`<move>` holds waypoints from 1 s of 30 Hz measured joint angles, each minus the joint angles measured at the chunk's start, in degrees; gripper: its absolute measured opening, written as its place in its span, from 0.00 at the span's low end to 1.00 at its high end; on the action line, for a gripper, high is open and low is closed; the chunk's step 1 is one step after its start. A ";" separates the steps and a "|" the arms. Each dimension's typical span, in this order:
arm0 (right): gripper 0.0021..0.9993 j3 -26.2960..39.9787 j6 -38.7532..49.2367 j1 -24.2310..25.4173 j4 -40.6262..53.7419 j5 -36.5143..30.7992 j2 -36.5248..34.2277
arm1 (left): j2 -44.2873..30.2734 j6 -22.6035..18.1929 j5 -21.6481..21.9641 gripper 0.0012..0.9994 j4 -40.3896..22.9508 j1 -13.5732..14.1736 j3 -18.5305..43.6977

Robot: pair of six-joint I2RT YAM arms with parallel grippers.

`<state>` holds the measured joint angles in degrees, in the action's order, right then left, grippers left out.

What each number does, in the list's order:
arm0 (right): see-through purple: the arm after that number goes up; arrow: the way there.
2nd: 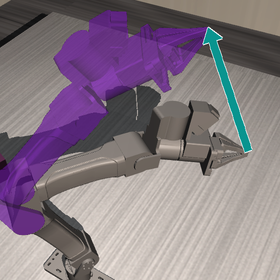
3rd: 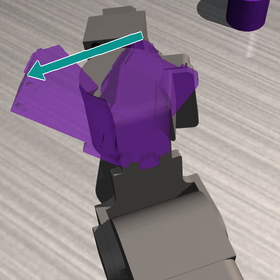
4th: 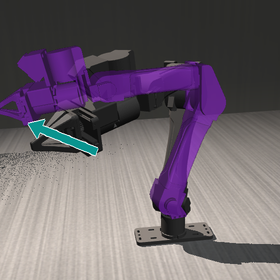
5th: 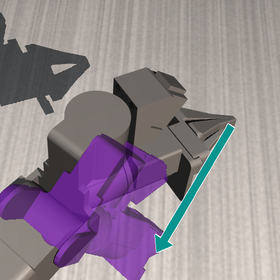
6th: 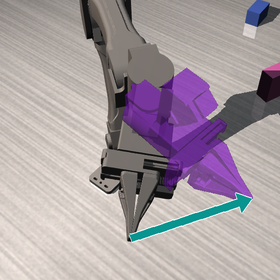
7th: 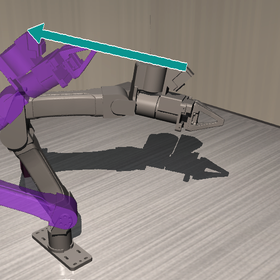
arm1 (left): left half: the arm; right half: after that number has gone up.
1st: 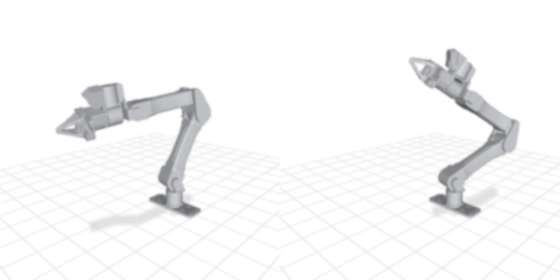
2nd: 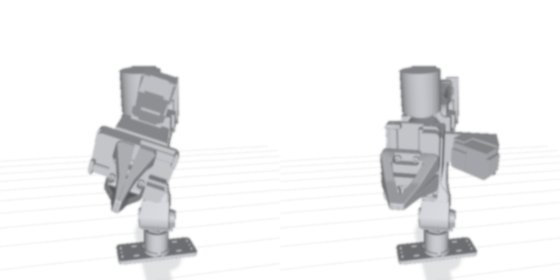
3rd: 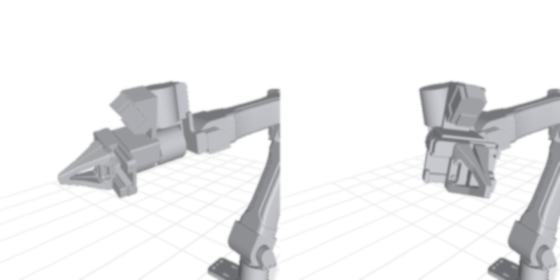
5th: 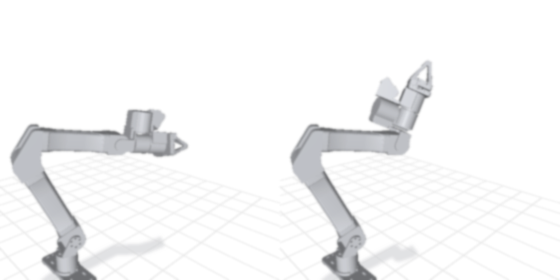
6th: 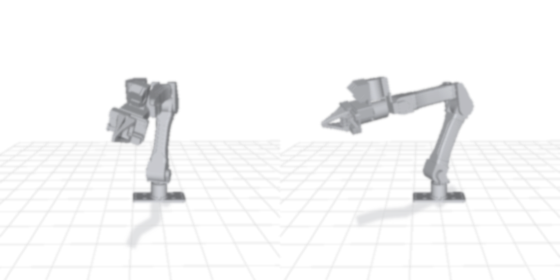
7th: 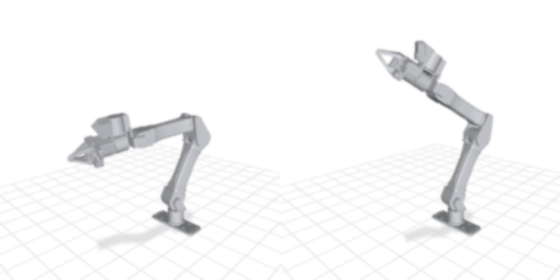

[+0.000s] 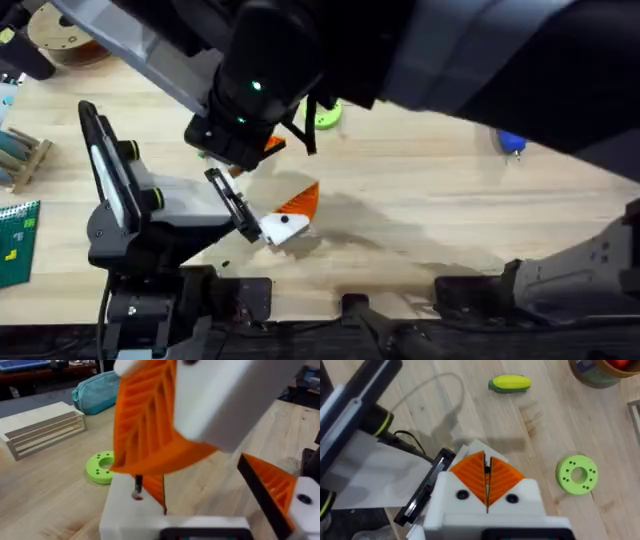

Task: Pick up the gripper from the table and insert it into the empty holder that is missing its gripper. Then pick up a screw, insert it into the mounting hole, and use the screwdriver to tighten it. Finally, clean up the table by picking up the vegetable and placing it into the bucket.

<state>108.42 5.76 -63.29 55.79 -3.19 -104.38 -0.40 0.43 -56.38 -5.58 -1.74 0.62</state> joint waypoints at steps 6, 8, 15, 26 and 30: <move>0.00 -0.07 0.00 0.20 -0.07 -0.01 -0.77 | 0.00 0.00 0.00 0.93 0.00 0.00 0.00; 0.00 -0.35 0.00 0.20 -0.29 -0.02 -1.11 | -0.02 0.11 -0.03 0.93 -0.02 0.00 0.00; 0.00 -0.39 -0.22 0.20 -0.48 0.01 -1.14 | -0.02 0.07 -0.11 0.93 -0.02 0.00 0.00; 0.00 -0.66 -2.00 0.20 -0.79 0.82 -1.11 | -0.02 0.08 -0.46 0.93 -0.07 0.00 0.00; 0.00 -0.66 -3.33 0.20 -0.76 1.14 -1.11 | -0.02 0.07 -0.46 0.93 -0.04 0.00 0.00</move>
<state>107.77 2.43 -63.09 55.02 -2.04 -105.49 -0.43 0.49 -56.84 -5.63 -1.74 0.62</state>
